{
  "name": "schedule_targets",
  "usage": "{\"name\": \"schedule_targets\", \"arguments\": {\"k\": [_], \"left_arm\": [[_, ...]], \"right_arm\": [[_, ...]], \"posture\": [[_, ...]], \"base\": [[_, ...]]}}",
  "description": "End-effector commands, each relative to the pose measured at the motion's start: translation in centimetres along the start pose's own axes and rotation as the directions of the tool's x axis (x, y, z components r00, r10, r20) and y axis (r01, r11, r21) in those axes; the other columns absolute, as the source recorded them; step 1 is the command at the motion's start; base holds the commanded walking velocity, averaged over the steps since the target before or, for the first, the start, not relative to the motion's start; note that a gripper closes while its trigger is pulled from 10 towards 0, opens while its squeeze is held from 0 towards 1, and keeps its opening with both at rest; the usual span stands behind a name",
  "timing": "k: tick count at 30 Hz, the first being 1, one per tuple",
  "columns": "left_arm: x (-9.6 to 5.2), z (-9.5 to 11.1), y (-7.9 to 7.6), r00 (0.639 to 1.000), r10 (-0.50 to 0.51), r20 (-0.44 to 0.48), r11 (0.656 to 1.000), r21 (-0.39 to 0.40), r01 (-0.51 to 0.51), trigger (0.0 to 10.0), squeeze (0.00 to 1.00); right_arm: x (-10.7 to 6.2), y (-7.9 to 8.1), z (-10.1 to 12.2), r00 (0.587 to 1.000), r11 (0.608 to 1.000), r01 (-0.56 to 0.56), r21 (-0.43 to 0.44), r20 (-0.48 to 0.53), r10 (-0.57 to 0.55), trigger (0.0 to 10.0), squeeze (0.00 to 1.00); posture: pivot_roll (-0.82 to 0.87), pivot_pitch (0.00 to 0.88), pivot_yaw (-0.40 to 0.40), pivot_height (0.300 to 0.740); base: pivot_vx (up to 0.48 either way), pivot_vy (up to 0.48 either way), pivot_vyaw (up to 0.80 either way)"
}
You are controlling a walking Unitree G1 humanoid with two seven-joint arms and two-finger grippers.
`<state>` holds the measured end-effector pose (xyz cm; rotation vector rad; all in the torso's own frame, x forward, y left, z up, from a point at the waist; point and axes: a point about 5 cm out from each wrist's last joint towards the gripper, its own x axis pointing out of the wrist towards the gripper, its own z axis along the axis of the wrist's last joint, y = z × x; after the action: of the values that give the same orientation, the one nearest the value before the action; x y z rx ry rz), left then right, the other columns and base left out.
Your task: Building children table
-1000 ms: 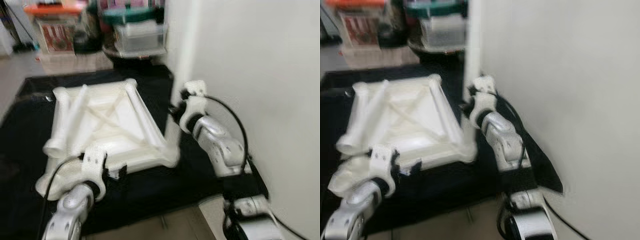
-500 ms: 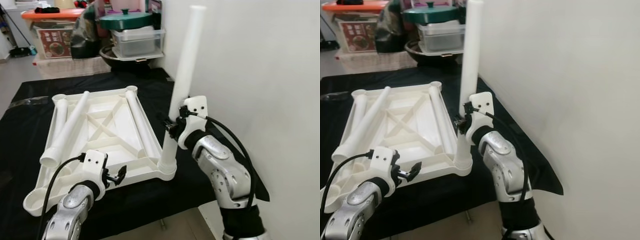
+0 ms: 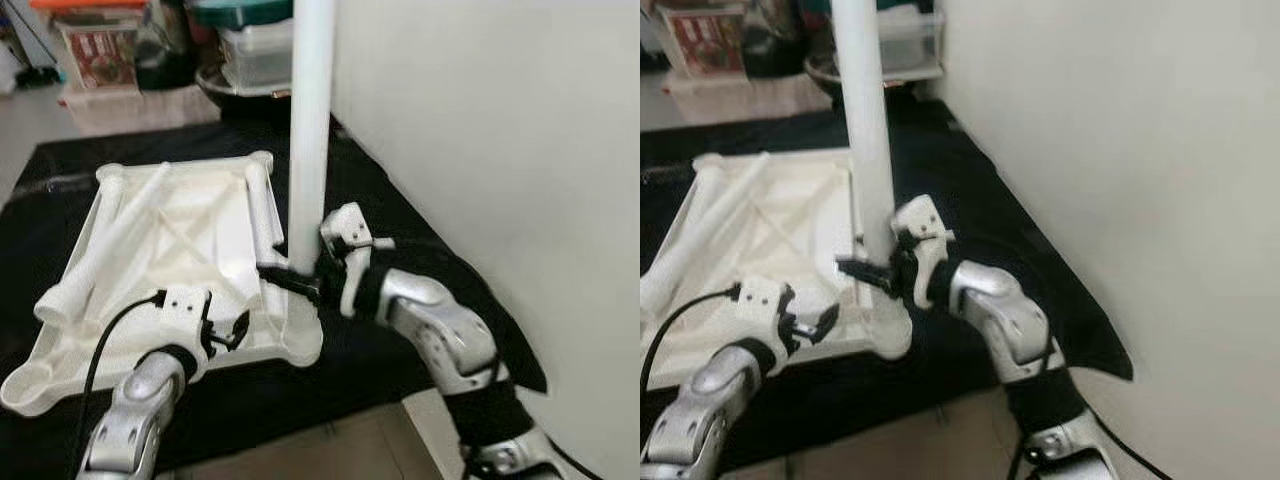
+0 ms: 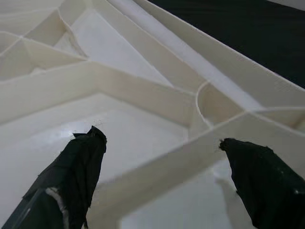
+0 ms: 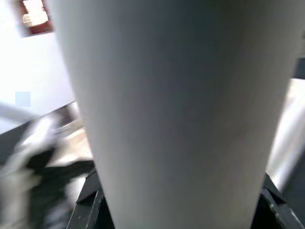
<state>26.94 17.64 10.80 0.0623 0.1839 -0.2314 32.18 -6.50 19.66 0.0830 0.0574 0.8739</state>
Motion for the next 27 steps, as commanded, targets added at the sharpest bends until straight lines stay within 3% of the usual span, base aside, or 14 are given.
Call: {"name": "schedule_targets", "arguments": {"k": [1, 3, 5, 10, 11, 12, 15, 16, 19, 20, 21, 22, 25, 27], "left_arm": [[-0.2, -0.5, 0.0, 1.0, 0.005, -0.025, 1.0, -0.007, -0.005, 10.0, 0.0], [-0.1, -0.5, 0.0, 1.0, 0.003, -0.026, 1.0, -0.005, -0.003, 10.0, 0.0], [0.0, -0.5, 0.1, 1.0, 0.002, -0.026, 1.0, -0.004, -0.003, 10.0, 0.0], [0.0, -0.5, 0.2, 1.0, 0.003, -0.025, 1.0, -0.004, -0.003, 10.0, 0.0], [0.1, -0.5, 0.1, 1.0, 0.003, -0.024, 1.0, -0.005, -0.003, 10.0, 0.0], [0.1, -0.5, 0.0, 1.0, 0.001, -0.022, 1.0, -0.006, -0.001, 10.0, 0.0], [0.2, -0.5, -0.3, 1.0, -0.003, -0.021, 1.0, -0.006, 0.003, 10.0, 0.0], [0.2, -0.4, -0.3, 1.0, -0.005, -0.02, 1.0, -0.006, 0.005, 10.0, 0.0], [0.3, -0.4, -0.3, 1.0, -0.006, -0.019, 1.0, -0.005, 0.006, 10.0, 0.0], [0.3, -0.3, -0.1, 1.0, -0.004, -0.016, 1.0, -0.003, 0.004, 10.0, 0.0], [0.3, -0.3, -0.1, 1.0, -0.004, -0.016, 1.0, -0.003, 0.004, 10.0, 0.0], [0.3, -0.2, 0.0, 1.0, -0.003, -0.015, 1.0, -0.002, 0.003, 10.0, 0.0], [0.3, -0.2, 0.1, 1.0, -0.003, -0.014, 1.0, -0.002, 0.003, 10.0, 0.0], [0.3, -0.2, -0.2, 1.0, -0.012, -0.012, 1.0, -0.001, 0.012, 10.0, 0.0]], "right_arm": [[-0.3, -1.7, -0.8, 0.988, 0.987, 0.149, 0.054, -0.035, -0.148, 0.0, 0.0], [-1.1, -3.6, -0.8, 0.908, 0.905, 0.419, 0.074, -0.036, -0.418, 0.0, 0.0], [-2.3, -4.3, -0.8, 0.808, 0.806, 0.588, 0.07, -0.02, -0.589, 0.0, 0.0], [-2.9, -4.1, -0.6, 0.779, 0.778, 0.626, 0.053, -0.011, -0.627, 0.0, 0.0], [-2.8, -3.3, -0.4, 0.782, 0.782, 0.623, 0.03, 0.001, -0.623, 4.2, 0.0], [-2.3, -2.2, -0.1, 0.805, 0.805, 0.593, 0.019, 0.021, -0.593, 10.0, 0.0], [-1.6, -0.4, 0.8, 0.863, 0.865, 0.502, -0.015, 0.081, -0.499, 10.0, 0.0], [-1.3, 0.0, 1.1, 0.887, 0.893, 0.449, 0.003, 0.114, -0.447, 10.0, 1.0], [-1.0, 0.2, 1.2, 0.905, 0.912, 0.409, 0.017, 0.122, -0.408, 10.0, 1.0], [-0.3, 0.3, 1.7, 0.951, 0.955, 0.295, 0.006, 0.099, -0.294, 10.0, 0.77], [-0.3, 0.3, 1.7, 0.951, 0.955, 0.295, 0.006, 0.099, -0.294, 10.0, 0.77], [-0.3, 0.5, 2.4, 0.972, 0.979, 0.202, 0.012, 0.116, -0.202, 10.0, 0.0], [-0.5, 0.7, 2.9, 0.986, 0.994, 0.111, -0.008, 0.126, -0.109, 10.0, 0.0], [-1.6, 1.5, 2.7, 0.987, 0.989, -0.132, -0.066, 0.087, 0.137, 10.0, 0.0]], "posture": [[0.06, 0.0, -0.052, 0.74], [0.05, 0.0, -0.05, 0.74], [0.05, 0.0, -0.052, 0.74], [0.05, 0.0, -0.052, 0.74], [0.05, 0.0, -0.053, 0.74], [0.05, 0.0, -0.051, 0.74], [0.05, 0.0, -0.049, 0.74], [0.05, 0.0, -0.05, 0.74], [0.05, 0.0, -0.049, 0.74], [0.05, 0.0, -0.051, 0.74], [0.05, 0.0, -0.051, 0.74], [0.05, 0.0, -0.051, 0.74], [0.05, 0.0, -0.051, 0.74], [0.05, 0.0, -0.049, 0.74]], "base": [[0.0, 0.0, 0.0], [0.0, 0.0, 0.0], [0.0, 0.0, 0.0], [0.0, 0.0, 0.0], [0.0, 0.0, 0.0], [0.0, 0.0, 0.0], [0.0, 0.0, 0.0], [0.0, 0.0, 0.0], [0.0, 0.0, 0.0], [0.0, 0.0, 0.0], [0.0, 0.0, 0.0], [0.0, 0.0, 0.0], [0.0, 0.0, 0.0], [0.0, 0.0, 0.0]]}}
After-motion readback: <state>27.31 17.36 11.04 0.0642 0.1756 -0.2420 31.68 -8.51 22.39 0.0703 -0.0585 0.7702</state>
